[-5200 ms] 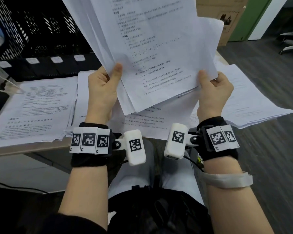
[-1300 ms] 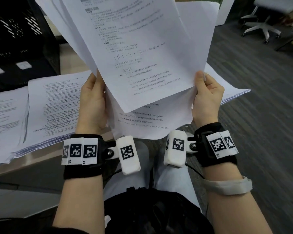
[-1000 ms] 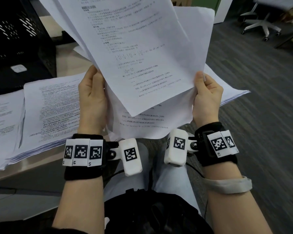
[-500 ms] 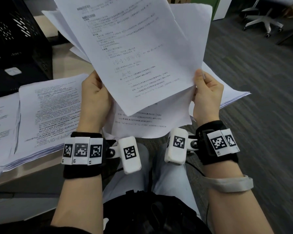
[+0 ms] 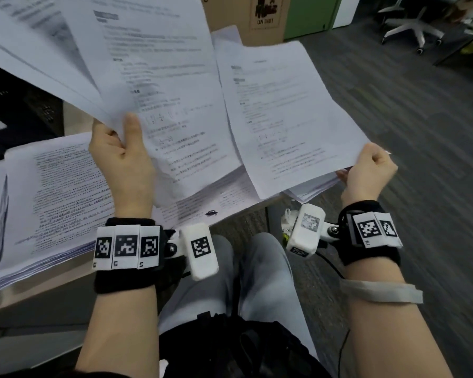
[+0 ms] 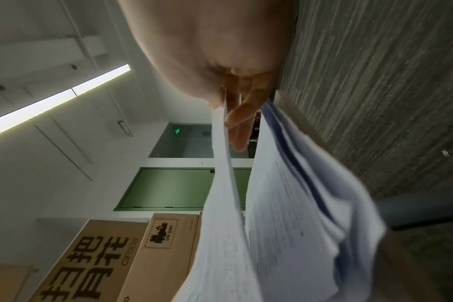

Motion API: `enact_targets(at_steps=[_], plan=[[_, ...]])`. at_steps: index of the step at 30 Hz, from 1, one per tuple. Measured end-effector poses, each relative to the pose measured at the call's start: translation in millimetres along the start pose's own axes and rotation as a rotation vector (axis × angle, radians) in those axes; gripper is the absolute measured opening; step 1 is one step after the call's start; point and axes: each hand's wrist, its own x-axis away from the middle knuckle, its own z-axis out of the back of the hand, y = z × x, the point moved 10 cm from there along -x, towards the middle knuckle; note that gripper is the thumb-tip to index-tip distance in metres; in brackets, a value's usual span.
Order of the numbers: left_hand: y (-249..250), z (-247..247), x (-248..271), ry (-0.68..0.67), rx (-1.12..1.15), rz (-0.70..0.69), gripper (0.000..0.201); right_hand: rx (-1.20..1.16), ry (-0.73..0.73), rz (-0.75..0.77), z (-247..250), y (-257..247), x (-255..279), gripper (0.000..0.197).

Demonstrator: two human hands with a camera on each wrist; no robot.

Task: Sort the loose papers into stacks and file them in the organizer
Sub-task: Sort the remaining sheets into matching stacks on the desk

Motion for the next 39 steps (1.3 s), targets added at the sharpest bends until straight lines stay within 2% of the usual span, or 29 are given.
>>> enact_targets(at_steps=[4,7,11,14,17,19,21,24,26,28,31,33,35,39], plan=[[4.5,-1.4,3.4,0.057,-0.002,-0.041,0.008,0.115,0.031,0.099,6.4,-11.3,-11.8,0.037],[13.2,-3.4,5.1,0.094,-0.012,-0.07,0.017,0.297,0.027,0.187,5.7,-23.7,-23.4,0.031],[20.1,-5.6,6.6,0.117,0.016,-0.092,0.018,0.47,-0.046,0.296,-4.1,-40.6,-30.2,0.026],[19.9,-9.4,7.1,0.106,0.033,-0.068,0.02,0.553,-0.089,0.294,-6.9,-44.7,-30.7,0.023],[11.9,-15.7,7.7,0.063,0.068,-0.02,0.01,0.638,-0.081,0.233,-4.8,-37.0,-31.3,0.041],[8.8,-21.5,9.8,0.032,0.079,0.028,0.01,0.764,-0.079,0.272,-6.8,-38.2,-23.3,0.054],[6.9,-28.4,12.0,-0.009,0.098,0.058,0.01,0.803,-0.089,0.351,-11.5,-44.5,-10.4,0.056],[7.9,-36.8,17.3,-0.034,0.153,0.109,0.036,0.699,-0.217,0.429,-30.4,-50.7,12.5,0.043],[2.5,-43.1,19.7,-0.071,0.193,0.152,0.031,0.572,-0.375,0.421,-46.3,-49.4,29.3,0.04],[0.8,-51.8,23.2,-0.129,0.226,0.174,0.021,0.461,-0.511,0.31,-57.8,-43.2,43.8,0.042],[3.5,-63.5,30.1,-0.212,0.312,0.2,0.022,0.324,-0.648,0.16,-66.8,-34.3,55.7,0.041],[1.7,-68.7,33.9,-0.252,0.329,0.238,0.022,0.205,-0.673,0.128,-65.7,-37.2,59.7,0.034],[0.7,-70.8,36.9,-0.277,0.305,0.265,0.023,0.103,-0.65,0.115,-60.3,-39.6,58.3,0.019],[0.9,-74.1,41.9,-0.286,0.333,0.317,0.012,0.075,-0.601,0.157,-50.6,-43.9,55.2,0.017]])
